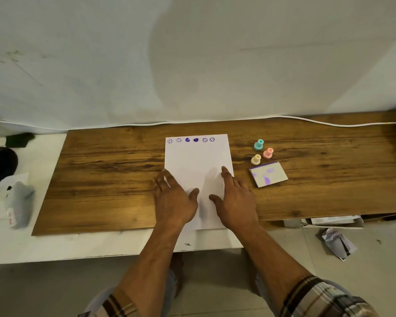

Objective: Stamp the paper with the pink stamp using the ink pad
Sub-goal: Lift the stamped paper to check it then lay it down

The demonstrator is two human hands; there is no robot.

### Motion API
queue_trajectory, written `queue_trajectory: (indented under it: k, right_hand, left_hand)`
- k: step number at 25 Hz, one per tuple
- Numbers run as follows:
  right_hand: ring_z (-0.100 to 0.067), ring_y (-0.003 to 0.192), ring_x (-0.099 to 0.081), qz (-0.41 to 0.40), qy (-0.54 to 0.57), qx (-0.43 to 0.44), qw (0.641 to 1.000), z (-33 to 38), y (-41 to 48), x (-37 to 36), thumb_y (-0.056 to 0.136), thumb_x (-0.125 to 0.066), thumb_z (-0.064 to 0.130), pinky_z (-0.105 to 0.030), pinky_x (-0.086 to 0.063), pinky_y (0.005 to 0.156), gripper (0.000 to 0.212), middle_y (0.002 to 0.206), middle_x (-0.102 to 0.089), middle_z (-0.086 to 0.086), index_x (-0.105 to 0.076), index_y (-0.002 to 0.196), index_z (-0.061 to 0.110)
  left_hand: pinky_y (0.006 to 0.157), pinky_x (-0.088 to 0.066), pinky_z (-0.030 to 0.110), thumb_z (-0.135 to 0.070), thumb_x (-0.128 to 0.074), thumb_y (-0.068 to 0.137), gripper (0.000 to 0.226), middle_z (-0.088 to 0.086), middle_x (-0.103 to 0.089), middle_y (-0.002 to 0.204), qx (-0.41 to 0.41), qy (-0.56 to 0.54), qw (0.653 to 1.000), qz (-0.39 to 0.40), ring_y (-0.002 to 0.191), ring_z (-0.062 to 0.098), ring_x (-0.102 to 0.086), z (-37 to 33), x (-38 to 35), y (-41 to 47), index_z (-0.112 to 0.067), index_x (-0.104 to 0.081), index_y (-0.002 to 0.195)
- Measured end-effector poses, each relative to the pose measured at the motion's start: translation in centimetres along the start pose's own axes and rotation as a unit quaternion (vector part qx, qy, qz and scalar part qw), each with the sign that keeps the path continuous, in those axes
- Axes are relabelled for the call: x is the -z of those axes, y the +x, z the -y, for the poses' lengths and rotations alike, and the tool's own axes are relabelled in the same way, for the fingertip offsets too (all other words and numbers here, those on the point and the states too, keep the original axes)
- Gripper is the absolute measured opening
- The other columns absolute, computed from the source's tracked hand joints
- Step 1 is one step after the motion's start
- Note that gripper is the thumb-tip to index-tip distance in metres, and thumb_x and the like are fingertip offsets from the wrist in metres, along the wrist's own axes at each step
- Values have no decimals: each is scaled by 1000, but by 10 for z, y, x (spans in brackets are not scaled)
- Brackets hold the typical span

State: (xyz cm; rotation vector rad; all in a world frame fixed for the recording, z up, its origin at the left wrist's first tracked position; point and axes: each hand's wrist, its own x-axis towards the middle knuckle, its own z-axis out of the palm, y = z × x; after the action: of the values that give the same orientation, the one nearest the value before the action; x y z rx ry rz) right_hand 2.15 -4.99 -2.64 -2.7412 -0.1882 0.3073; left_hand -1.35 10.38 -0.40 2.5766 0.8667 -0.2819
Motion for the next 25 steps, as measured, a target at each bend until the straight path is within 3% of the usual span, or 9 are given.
queue_trajectory:
  k: [3, 5, 7, 10, 12, 15, 18, 22, 25]
  right_hand:
    - [-30, 149, -41, -8, 2, 4, 1000, 2, -1, 0, 94, -62, 62, -49, -40, 116, 89, 165, -41, 2, -17, 165, 32]
    - [-29, 148, -42, -13, 6, 10, 1000, 1, -2, 1, 95, -62, 62, -48, -41, 115, 88, 164, -43, 2, -18, 164, 31]
    - [-29, 148, -43, -13, 12, 11, 1000, 0, -1, 1, 94, -63, 62, -48, -41, 115, 89, 163, -44, 2, -19, 164, 30]
    - [-28, 149, -41, -3, 20, 2, 1000, 0, 0, 2, 93, -64, 62, -48, -39, 117, 91, 164, -43, 3, -18, 164, 32]
    - [-28, 149, -41, 0, 23, 5, 1000, -1, 0, 3, 93, -65, 62, -48, -39, 116, 91, 163, -43, 3, -17, 164, 33]
    - [-29, 146, -45, 3, 25, 15, 1000, -4, -1, 4, 93, -67, 59, -51, -41, 115, 91, 162, -45, 2, -15, 164, 34]
    - [-28, 149, -42, 6, 32, 3, 999, -1, -1, 3, 93, -62, 64, -50, -39, 116, 90, 164, -42, 3, -15, 164, 36]
    - [-26, 149, -41, 10, 30, -4, 999, 0, -1, 3, 92, -62, 65, -51, -38, 117, 91, 164, -42, 6, -14, 164, 36]
    - [-26, 149, -40, 11, 37, 6, 999, -2, -1, 2, 93, -64, 62, -50, -39, 116, 90, 163, -43, 5, -15, 164, 35]
  left_hand:
    - [122, -19, 43, -74, -44, 89, 110, 10, -1, 170, -33, 1, 999, 22, 155, 32, -11, -10, -7, -13, -16, 19, 157]
    - [117, -33, 44, -74, -48, 87, 105, 8, -22, 167, -45, -47, 998, 6, 149, 34, -30, -15, -8, -18, -20, 4, 160]
    - [98, -51, 40, -70, -58, 85, 91, 4, -50, 148, -35, -186, 981, -36, 128, 31, -56, -16, -2, -16, -26, -20, 156]
    - [93, -55, 42, -57, -76, 80, 83, -1, -60, 134, 60, -438, 896, -42, 117, 25, -61, -14, 17, 0, -31, -37, 149]
    - [91, -56, 45, -55, -79, 77, 68, -1, -72, 118, 127, -554, 821, 47, 108, 23, -66, -10, 29, 9, -29, -57, 136]
    - [90, -53, 45, -67, -69, 79, 49, -4, -78, 109, 85, -544, 813, 187, 106, 23, -69, -10, 37, 6, -31, -76, 112]
    - [80, -60, 43, -60, -74, 78, 49, 1, -77, 113, 70, -606, 767, 197, 105, 29, -72, -10, 36, 1, -30, -74, 117]
    - [84, -61, 53, -59, -79, 71, 46, 3, -79, 101, 91, -566, 814, 100, 91, 30, -76, -5, 41, 7, -28, -78, 105]
    - [83, -61, 49, -72, -68, 77, 54, 3, -80, 98, 100, -559, 817, 104, 86, 29, -77, 3, 47, 12, -25, -78, 100]
